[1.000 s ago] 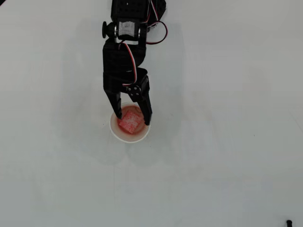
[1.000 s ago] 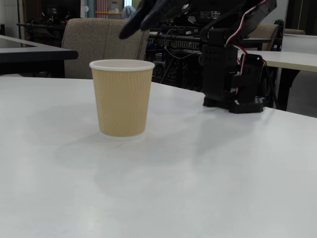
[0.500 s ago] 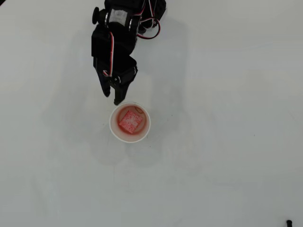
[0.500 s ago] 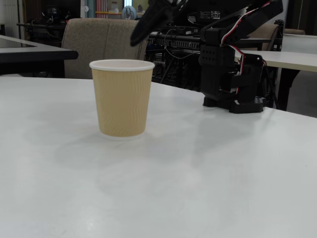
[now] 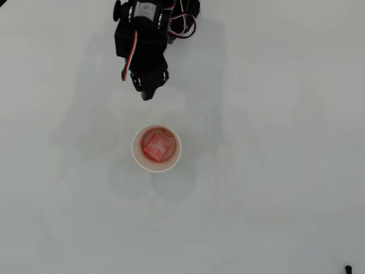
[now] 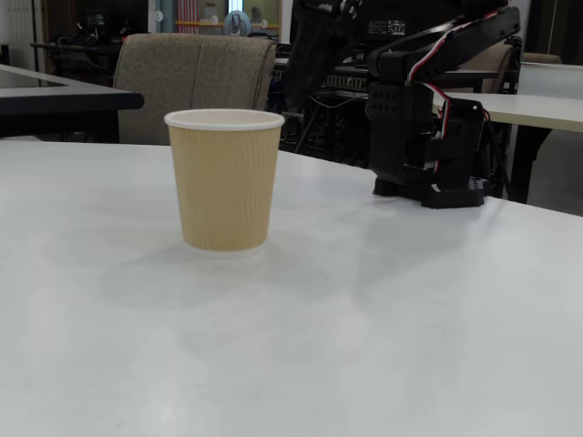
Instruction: Grasp a red cube and put it in the cup.
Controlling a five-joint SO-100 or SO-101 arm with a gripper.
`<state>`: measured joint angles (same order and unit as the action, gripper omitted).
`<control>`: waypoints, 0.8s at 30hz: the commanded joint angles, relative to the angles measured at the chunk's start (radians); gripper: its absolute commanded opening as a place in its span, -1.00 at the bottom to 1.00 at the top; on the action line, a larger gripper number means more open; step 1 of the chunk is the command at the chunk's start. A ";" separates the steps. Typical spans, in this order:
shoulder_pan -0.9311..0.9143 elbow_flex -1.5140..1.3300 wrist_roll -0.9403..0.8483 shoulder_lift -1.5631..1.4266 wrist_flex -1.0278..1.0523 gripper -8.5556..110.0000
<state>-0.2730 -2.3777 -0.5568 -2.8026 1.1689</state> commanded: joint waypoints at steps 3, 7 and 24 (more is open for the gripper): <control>0.086 -0.133 0.420 -0.061 -0.140 -0.80; 0.078 -0.215 0.443 -0.124 -0.149 -0.78; 0.008 -0.523 0.262 -0.445 0.009 -0.85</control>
<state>-0.2608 -2.8593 -0.2930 -3.2413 1.1658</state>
